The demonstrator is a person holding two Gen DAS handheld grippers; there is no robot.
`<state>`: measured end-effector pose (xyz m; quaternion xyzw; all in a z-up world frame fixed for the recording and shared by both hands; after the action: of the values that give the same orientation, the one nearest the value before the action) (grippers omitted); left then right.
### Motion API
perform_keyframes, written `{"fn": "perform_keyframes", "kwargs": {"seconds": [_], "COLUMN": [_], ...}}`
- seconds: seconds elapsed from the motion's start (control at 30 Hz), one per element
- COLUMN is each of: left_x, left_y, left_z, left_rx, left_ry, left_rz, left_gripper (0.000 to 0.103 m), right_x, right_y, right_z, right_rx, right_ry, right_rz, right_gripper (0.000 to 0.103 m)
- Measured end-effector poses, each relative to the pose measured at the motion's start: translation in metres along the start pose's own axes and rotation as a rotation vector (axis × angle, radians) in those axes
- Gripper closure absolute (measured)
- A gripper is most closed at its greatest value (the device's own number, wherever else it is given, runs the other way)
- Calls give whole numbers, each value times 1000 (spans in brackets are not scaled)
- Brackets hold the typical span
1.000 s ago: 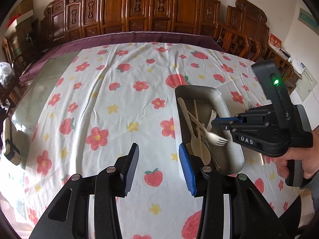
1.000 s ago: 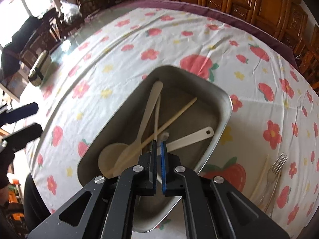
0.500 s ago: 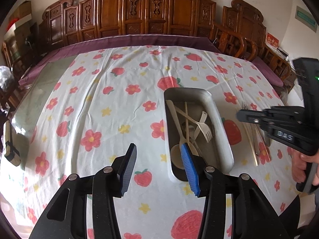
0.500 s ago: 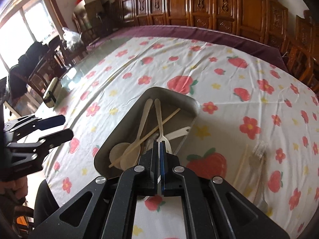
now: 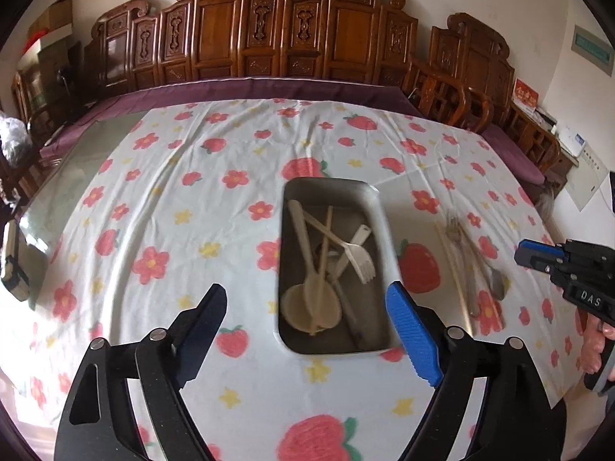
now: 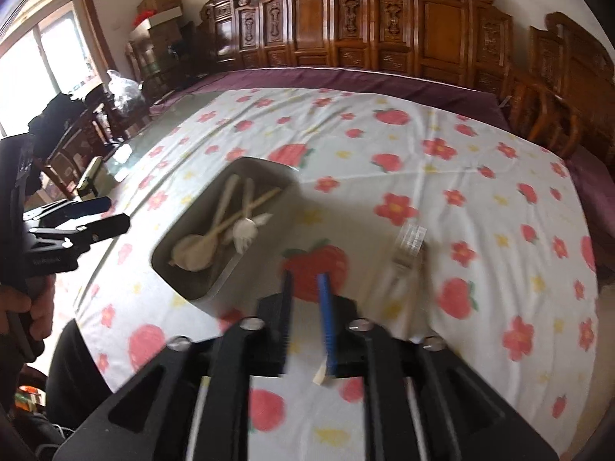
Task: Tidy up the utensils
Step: 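Move both open grippers toward the metal spoon and the remaining chopstick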
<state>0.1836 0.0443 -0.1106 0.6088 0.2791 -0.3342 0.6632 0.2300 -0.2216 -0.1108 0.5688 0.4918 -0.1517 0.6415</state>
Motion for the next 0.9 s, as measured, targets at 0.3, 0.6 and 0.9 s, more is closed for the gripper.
{"fn": "perform_keyframes", "kwargs": {"seconds": [0.3,0.6,0.9], "left_x": [4,22,40], "left_y": [-4,-15,-28], "left_z": [48,91,114], "left_rx": [18,83,124], "left_ry": [-56,-70,-88], "left_rz": [26,-13,-69], "left_gripper": [20,20,20], "right_x": [1,31,59], "right_y": [-41,-64,-50], "right_z": [51,78,92], "right_rx": [76,120,126], "right_ry": [-50,-72,-102], "right_rz": [-32,-89,-112], "right_gripper": [81,81,62]}}
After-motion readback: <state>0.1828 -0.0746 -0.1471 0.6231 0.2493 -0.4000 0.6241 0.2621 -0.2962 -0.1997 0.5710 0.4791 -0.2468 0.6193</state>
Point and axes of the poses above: each gripper's, at about its wrist camera, not at the fingertips, and x roughly the way its jaws point, z to its right, y to its top, the point moved 1 cm from there along x, roughly the way its jaws point, and after that the axes turned 1 degree about -y, right-handed, at the moved point
